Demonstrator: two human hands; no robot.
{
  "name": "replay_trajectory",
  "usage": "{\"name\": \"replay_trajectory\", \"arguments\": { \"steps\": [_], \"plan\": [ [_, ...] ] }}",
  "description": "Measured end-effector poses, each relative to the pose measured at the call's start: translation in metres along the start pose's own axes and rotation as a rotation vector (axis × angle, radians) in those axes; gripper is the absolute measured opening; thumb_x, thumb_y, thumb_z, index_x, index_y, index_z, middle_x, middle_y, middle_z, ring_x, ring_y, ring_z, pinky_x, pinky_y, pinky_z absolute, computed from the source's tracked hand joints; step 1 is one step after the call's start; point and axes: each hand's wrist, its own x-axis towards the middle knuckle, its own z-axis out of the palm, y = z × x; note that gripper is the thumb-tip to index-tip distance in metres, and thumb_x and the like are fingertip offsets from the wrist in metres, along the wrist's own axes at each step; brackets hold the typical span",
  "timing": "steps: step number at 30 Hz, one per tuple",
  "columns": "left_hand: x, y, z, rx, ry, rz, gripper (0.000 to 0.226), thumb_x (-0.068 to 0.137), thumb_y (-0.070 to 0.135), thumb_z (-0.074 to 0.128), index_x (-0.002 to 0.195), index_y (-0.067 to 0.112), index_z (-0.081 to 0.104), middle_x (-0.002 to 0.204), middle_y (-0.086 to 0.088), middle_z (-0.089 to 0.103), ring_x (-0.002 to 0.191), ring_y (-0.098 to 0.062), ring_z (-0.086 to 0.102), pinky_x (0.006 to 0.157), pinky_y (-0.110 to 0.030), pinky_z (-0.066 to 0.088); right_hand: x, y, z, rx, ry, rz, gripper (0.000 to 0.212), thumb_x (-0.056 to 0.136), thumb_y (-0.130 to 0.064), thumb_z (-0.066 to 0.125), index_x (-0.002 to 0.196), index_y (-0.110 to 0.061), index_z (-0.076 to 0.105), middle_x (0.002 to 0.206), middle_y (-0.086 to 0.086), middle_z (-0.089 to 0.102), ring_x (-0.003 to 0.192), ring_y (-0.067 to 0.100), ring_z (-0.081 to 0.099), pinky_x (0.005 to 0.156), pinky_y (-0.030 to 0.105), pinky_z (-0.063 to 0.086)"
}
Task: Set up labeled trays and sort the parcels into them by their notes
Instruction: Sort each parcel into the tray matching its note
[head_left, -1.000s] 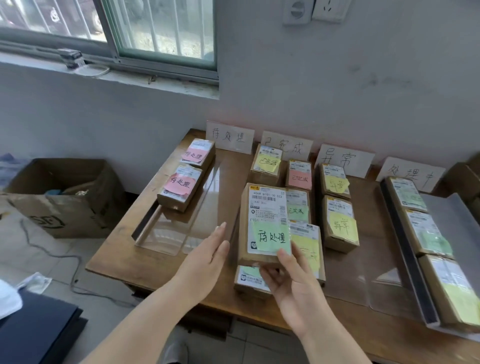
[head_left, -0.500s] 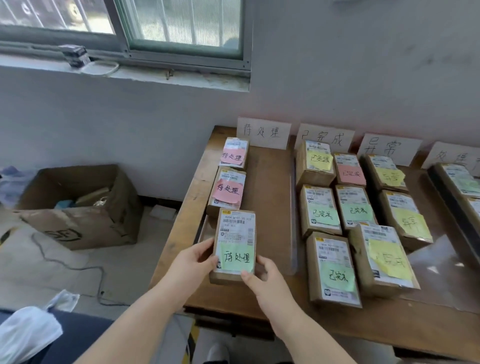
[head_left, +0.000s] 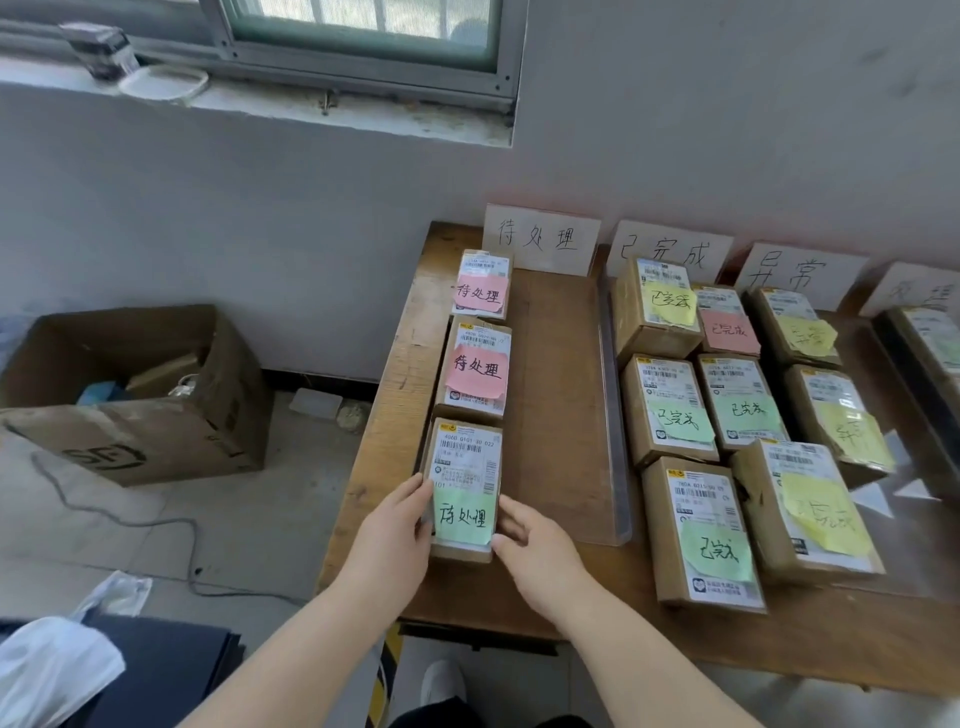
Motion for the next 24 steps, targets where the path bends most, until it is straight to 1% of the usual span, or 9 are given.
{"name": "replay_trajectory", "arguments": {
  "steps": [4, 6, 8, 11, 13, 17, 19, 21, 24],
  "plan": [
    [0.005, -0.002, 0.000, 0.166, -0.039, 0.041, 0.058, 0.101, 0.016, 0.041, 0.152, 0.022, 0.015, 0.160, 0.007, 0.010, 0.141, -0.007, 0.026, 0.108, -0.019, 0.032, 0.007, -0.005, 0.001, -0.043, 0.009, -0.043, 0.053, 0.098, -0.010, 0.045, 0.147, -0.028, 0.032, 0.145, -0.009, 0.045, 0.132, 0.004, 0.041, 0.102, 0.017, 0.034],
    [0.007, -0.004, -0.001, 0.188, -0.045, 0.043, 0.060, 0.102, 0.020, 0.040, 0.153, 0.025, 0.010, 0.160, 0.009, 0.005, 0.141, -0.006, 0.025, 0.107, -0.019, 0.036, 0.007, -0.007, 0.002, -0.091, 0.014, -0.075, 0.051, 0.100, -0.013, 0.042, 0.147, -0.028, 0.031, 0.144, -0.011, 0.044, 0.130, 0.002, 0.041, 0.097, 0.009, 0.033],
    [0.008, -0.007, -0.001, 0.166, -0.047, 0.074, 0.058, 0.102, 0.023, 0.038, 0.153, 0.026, 0.009, 0.160, 0.010, 0.004, 0.142, -0.006, 0.022, 0.108, -0.020, 0.036, 0.004, -0.007, 0.004, -0.167, 0.018, -0.118, 0.051, 0.101, -0.018, 0.040, 0.149, -0.030, 0.028, 0.145, -0.013, 0.043, 0.128, -0.002, 0.039, 0.089, 0.001, 0.030],
    [0.009, -0.010, -0.001, 0.231, -0.038, 0.145, 0.056, 0.103, 0.028, 0.033, 0.153, 0.027, 0.007, 0.161, 0.009, 0.003, 0.146, -0.008, 0.007, 0.115, -0.025, 0.028, 0.001, -0.005, 0.006, -0.288, 0.024, -0.181, 0.052, 0.102, -0.025, 0.040, 0.151, -0.028, 0.023, 0.154, -0.011, 0.029, 0.139, 0.002, 0.027, 0.102, 0.009, 0.024],
    [0.010, -0.007, -0.002, 0.269, -0.042, 0.199, 0.055, 0.103, 0.031, 0.030, 0.153, 0.027, 0.008, 0.161, 0.009, 0.003, 0.146, -0.006, -0.002, 0.117, -0.025, 0.022, -0.002, -0.005, 0.005, -0.350, 0.038, -0.220, 0.052, 0.102, -0.028, 0.039, 0.151, -0.027, 0.020, 0.156, -0.011, 0.023, 0.142, 0.002, 0.020, 0.103, 0.010, 0.019],
    [0.012, 0.011, -0.007, 0.399, -0.035, 0.315, 0.055, 0.103, 0.037, 0.025, 0.153, 0.026, 0.001, 0.160, 0.009, -0.004, 0.133, 0.002, -0.020, 0.112, -0.019, 0.002, -0.010, -0.011, -0.009, -0.442, 0.107, -0.284, 0.055, 0.102, -0.036, 0.036, 0.152, -0.029, 0.015, 0.159, -0.013, 0.013, 0.144, 0.000, 0.010, 0.107, 0.013, 0.012],
    [0.012, 0.027, -0.009, 0.496, -0.009, 0.371, 0.056, 0.103, 0.040, 0.021, 0.151, 0.027, -0.006, 0.159, 0.009, -0.008, 0.130, 0.000, -0.023, 0.110, -0.019, -0.002, -0.017, -0.015, -0.022, -0.497, 0.146, -0.308, 0.056, 0.102, -0.038, 0.035, 0.152, -0.030, 0.011, 0.159, -0.015, 0.007, 0.144, 0.000, 0.004, 0.108, 0.015, 0.009],
    [0.011, 0.044, -0.008, 0.562, 0.007, 0.420, 0.055, 0.103, 0.041, 0.017, 0.148, 0.028, -0.011, 0.159, 0.009, -0.009, 0.133, -0.002, -0.024, 0.111, -0.021, -0.005, -0.027, -0.018, -0.036, -0.527, 0.195, -0.335, 0.056, 0.101, -0.039, 0.034, 0.152, -0.030, 0.011, 0.159, -0.015, 0.004, 0.144, -0.001, 0.001, 0.110, 0.016, 0.007],
    [0.007, 0.070, -0.003, 0.580, 0.041, 0.501, 0.054, 0.101, 0.049, 0.010, 0.150, 0.031, -0.006, 0.160, 0.010, -0.004, 0.143, -0.006, -0.016, 0.114, -0.025, -0.003, -0.044, -0.020, -0.060, -0.529, 0.296, -0.365, 0.057, 0.101, -0.042, 0.033, 0.152, -0.031, 0.011, 0.159, -0.015, 0.004, 0.144, -0.003, 0.000, 0.112, 0.017, 0.008]
  ]
}}
